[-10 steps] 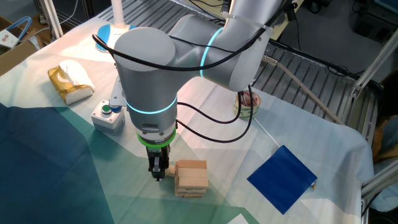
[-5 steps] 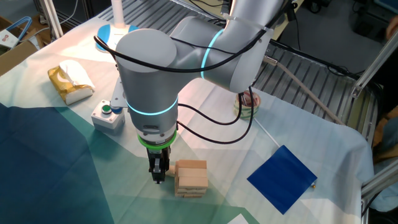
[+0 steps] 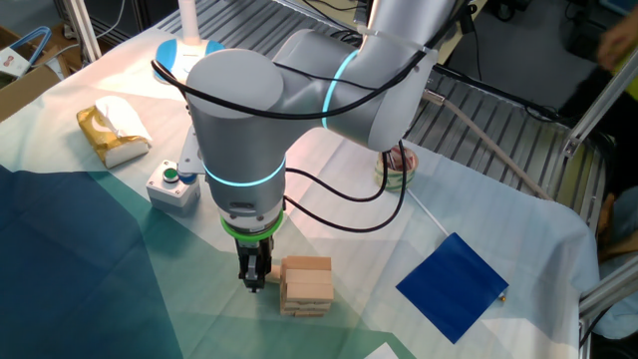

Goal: Play Jenga

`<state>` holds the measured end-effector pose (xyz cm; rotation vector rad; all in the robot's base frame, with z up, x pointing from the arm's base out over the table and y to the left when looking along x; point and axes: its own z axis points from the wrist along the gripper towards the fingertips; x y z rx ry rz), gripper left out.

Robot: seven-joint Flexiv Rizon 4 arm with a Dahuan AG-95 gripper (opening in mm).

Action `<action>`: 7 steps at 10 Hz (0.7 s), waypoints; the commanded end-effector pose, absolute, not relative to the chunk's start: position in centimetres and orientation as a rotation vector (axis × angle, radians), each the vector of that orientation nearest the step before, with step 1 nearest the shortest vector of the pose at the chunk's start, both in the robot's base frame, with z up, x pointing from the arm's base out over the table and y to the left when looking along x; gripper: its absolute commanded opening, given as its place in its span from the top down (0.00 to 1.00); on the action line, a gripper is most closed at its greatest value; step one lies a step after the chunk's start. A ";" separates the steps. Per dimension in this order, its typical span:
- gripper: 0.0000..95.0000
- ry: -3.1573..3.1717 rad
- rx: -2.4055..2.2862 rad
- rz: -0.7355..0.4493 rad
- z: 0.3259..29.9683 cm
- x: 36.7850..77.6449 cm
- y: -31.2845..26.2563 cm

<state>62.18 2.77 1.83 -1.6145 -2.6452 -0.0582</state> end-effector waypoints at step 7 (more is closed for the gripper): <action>0.60 -2.654 -1.609 -0.075 1.4 62.1 2.6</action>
